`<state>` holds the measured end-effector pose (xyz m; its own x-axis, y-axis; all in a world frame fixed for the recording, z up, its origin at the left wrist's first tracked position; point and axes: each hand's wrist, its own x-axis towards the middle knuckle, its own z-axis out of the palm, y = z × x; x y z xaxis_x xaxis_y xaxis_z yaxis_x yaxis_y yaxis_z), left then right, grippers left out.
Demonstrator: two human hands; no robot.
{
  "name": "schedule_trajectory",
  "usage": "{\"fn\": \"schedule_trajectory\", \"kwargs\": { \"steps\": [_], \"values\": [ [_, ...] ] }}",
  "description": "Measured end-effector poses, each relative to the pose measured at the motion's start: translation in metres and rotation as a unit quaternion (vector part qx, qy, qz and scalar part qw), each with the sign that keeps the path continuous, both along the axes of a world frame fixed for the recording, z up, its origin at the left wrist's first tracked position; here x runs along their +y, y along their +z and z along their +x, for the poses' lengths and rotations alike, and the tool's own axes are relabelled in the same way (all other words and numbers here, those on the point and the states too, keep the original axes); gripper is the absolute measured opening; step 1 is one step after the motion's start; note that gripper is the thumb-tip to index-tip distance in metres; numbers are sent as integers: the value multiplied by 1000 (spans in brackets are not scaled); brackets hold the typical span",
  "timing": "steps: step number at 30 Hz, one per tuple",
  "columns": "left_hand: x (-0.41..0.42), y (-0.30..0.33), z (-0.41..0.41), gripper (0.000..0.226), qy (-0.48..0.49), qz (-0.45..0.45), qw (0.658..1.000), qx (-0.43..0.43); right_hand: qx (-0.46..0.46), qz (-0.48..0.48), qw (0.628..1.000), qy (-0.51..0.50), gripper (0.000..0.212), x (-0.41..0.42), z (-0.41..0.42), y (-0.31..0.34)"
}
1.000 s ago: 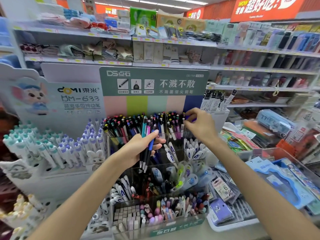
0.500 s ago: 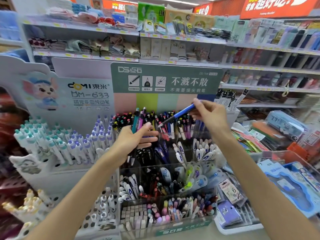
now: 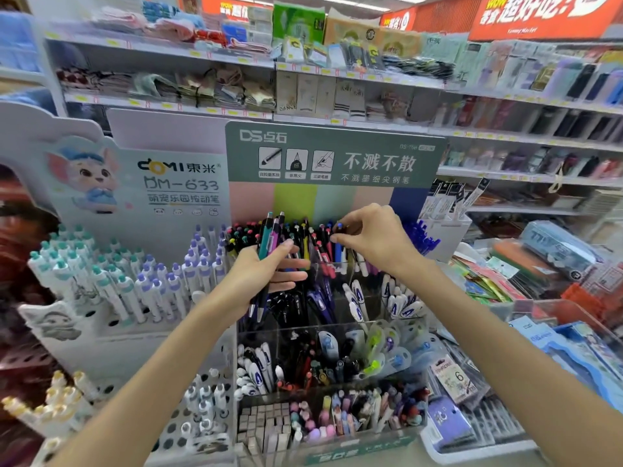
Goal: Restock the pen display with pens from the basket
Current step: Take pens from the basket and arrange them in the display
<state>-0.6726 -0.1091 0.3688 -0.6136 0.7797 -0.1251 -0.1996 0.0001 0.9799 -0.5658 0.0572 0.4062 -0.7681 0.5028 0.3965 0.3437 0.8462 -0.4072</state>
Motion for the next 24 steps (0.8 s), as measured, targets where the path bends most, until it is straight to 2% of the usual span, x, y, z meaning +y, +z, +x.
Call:
{"fn": "schedule_trajectory", "kwargs": {
  "steps": [4, 7, 8, 13, 14, 16, 19, 22, 24],
  "values": [
    [1, 2, 1, 21, -5, -1, 1000, 4, -88, 25, 996, 0, 31, 1, -5, 13],
    [1, 5, 2, 20, -10, 1, 1000, 11, -149, 121, 981, -27, 33, -5, -4, 13],
    [2, 6, 3, 20, -13, -1, 1000, 14, -159, 127, 978, -37, 34, -6, -1, 14],
    [4, 7, 5, 23, -29, -16, 999, 17, -175, 37, 983, -48, 42, 11, 5, 31],
    [5, 6, 5, 23, -33, -20, 999, 19, -181, 37, 982, -35, 40, 10, 4, 31],
    [4, 6, 5, 24, -45, -29, 998, 20, -194, 56, 979, -13, 22, 3, 1, 22],
    [6, 4, 6, 25, -62, -49, 996, 29, -143, 88, 985, -28, 36, 0, 4, -3],
    [8, 1, 7, 28, -56, -61, 996, 39, -46, 144, 988, -41, 36, 5, 6, -16],
    [11, 0, 9, 29, -62, -57, 995, 43, 1, 146, 988, -40, 41, 6, 6, -22]
  ]
}}
